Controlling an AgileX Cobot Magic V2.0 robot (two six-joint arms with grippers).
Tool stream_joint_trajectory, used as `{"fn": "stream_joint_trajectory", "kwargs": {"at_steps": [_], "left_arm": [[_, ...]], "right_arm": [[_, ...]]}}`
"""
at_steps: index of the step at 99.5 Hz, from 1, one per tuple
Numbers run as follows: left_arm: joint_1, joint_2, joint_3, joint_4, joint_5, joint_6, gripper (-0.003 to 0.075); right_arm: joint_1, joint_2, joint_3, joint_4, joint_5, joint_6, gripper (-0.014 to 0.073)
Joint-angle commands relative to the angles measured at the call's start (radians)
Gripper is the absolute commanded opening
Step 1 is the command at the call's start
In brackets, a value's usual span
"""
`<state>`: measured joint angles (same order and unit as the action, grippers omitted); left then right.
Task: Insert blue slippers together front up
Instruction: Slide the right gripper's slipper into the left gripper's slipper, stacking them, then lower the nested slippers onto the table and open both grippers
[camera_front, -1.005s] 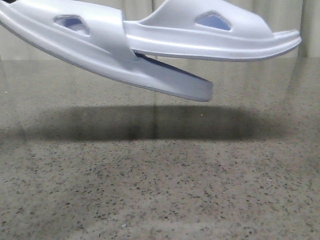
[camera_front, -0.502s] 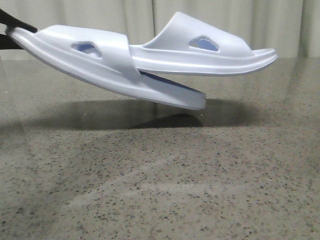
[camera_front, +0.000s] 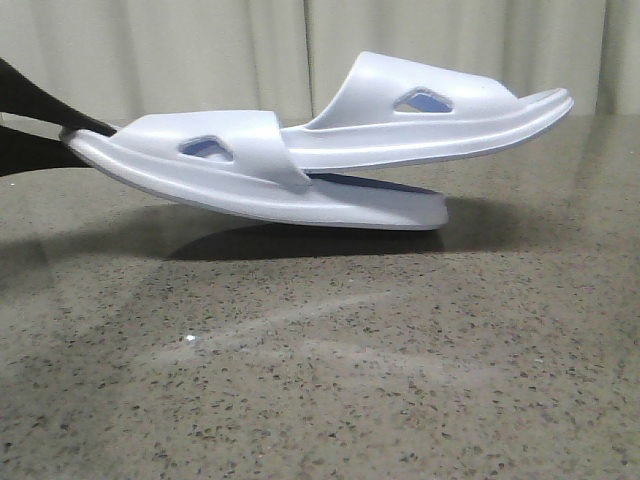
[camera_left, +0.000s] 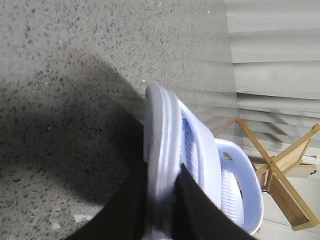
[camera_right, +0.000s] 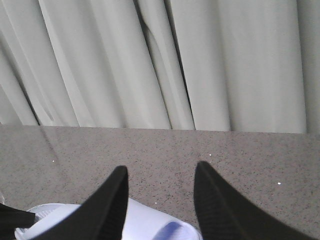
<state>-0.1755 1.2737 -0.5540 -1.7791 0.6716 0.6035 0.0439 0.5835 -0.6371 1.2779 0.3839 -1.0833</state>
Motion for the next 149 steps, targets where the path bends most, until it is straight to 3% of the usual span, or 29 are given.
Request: {"fn": "stream_joint_trajectory", "kwargs": {"at_steps": [1, 20, 44, 57, 107, 129, 149], "left_arm": [[-0.008, -0.014, -0.035, -0.075, 0.067, 0.004, 0.0016], [-0.008, -0.014, -0.035, -0.075, 0.091, 0.04, 0.0036], [-0.008, -0.014, -0.035, -0.075, 0.091, 0.056, 0.0249], [-0.008, -0.014, -0.035, -0.075, 0.079, 0.114, 0.0312], [0.009, -0.018, -0.035, -0.079, -0.173, 0.38, 0.0313], [0.125, -0.035, -0.035, -0.082, -0.163, 0.447, 0.0312], [0.213, -0.151, -0.035, -0.08, -0.129, 0.666, 0.031]], "right_arm": [[0.002, -0.002, -0.034, 0.016, -0.015, -0.015, 0.0257], [0.002, -0.002, -0.034, 0.016, -0.015, -0.015, 0.0257], [0.002, -0.002, -0.034, 0.016, -0.015, -0.015, 0.0257], [0.002, -0.002, -0.034, 0.016, -0.01, -0.015, 0.0257], [0.002, -0.002, -0.034, 0.016, -0.001, -0.015, 0.0257], [0.002, -0.002, -0.034, 0.016, -0.016, -0.015, 0.0258], [0.002, -0.002, -0.012, 0.001, -0.122, -0.015, 0.0258]]}}
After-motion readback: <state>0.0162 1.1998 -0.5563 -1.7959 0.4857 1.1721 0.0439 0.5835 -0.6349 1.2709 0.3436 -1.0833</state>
